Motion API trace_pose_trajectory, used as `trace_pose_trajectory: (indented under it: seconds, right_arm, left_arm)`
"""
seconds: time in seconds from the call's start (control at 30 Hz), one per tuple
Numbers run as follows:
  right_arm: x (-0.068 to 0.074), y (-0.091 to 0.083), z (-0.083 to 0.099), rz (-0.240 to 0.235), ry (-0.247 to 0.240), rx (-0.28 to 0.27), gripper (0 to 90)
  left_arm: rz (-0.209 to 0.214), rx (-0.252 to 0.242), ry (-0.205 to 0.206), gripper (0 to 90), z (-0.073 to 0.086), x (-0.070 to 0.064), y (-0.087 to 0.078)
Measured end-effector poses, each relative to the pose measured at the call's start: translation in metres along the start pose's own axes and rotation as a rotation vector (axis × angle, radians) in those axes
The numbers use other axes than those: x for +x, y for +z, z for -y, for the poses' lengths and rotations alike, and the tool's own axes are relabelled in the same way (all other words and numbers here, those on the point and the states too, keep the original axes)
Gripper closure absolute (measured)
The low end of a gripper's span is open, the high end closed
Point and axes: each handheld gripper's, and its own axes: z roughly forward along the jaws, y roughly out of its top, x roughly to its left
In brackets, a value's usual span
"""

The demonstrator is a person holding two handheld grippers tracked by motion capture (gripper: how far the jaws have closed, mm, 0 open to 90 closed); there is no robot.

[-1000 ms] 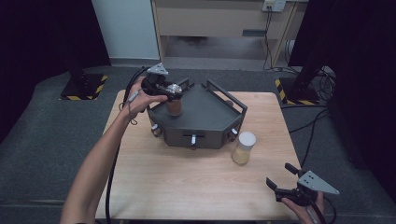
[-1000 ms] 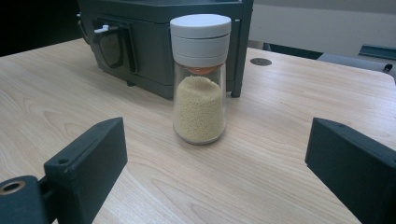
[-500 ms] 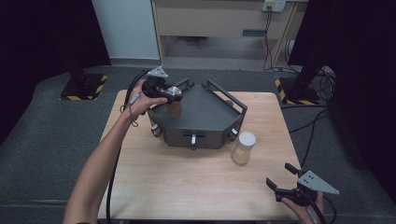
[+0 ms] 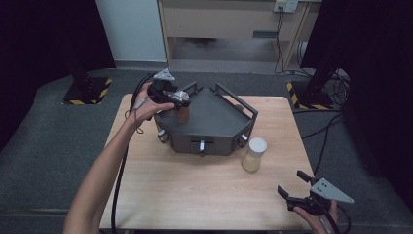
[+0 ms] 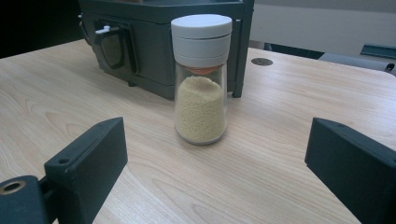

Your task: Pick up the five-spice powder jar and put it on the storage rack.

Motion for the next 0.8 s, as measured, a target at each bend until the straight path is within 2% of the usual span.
trace_pose_trajectory:
  seconds: [0.1, 0.17, 0.23, 0.27, 0.3, 0.43, 0.63, 0.8]
  right_arm:
    - [0.000, 0.000, 0.000, -0.002, -0.002, 0.000, 6.3]
    - [0.000, 0.000, 0.000, -0.001, -0.001, 0.000, 6.3]
    - [0.000, 0.000, 0.000, -0.002, -0.001, -0.001, 6.3]
    - [0.000, 0.000, 0.000, -0.002, -0.001, -0.001, 6.3]
    - [0.000, 0.000, 0.000, -0.002, 0.000, -0.002, 6.3]
    - [0.000, 0.000, 0.000, -0.002, -0.001, -0.003, 6.3]
    - [0.000, 0.000, 0.000, -0.005, -0.003, 0.000, 6.3]
    - [0.000, 0.001, -0.001, -0.008, -0.002, 0.002, 6.3]
  left_arm:
    - [-0.006, -0.016, 0.009, 9.1, -0.008, -0.001, -0.007]
    - [0.014, -0.043, 0.011, 9.0, -0.014, 0.001, -0.015]
    - [0.015, -0.059, 0.029, 9.0, -0.020, -0.001, -0.022]
    - [0.024, -0.073, 0.033, 8.9, -0.022, -0.001, -0.026]
    - [0.051, -0.098, 0.024, 9.0, -0.022, 0.002, -0.031]
    - [0.091, -0.162, 0.037, 9.0, -0.017, 0.002, -0.044]
    - [0.124, -0.175, 0.072, 8.9, -0.010, -0.008, -0.059]
    - [0.160, -0.229, 0.083, 9.0, 0.008, -0.020, -0.072]
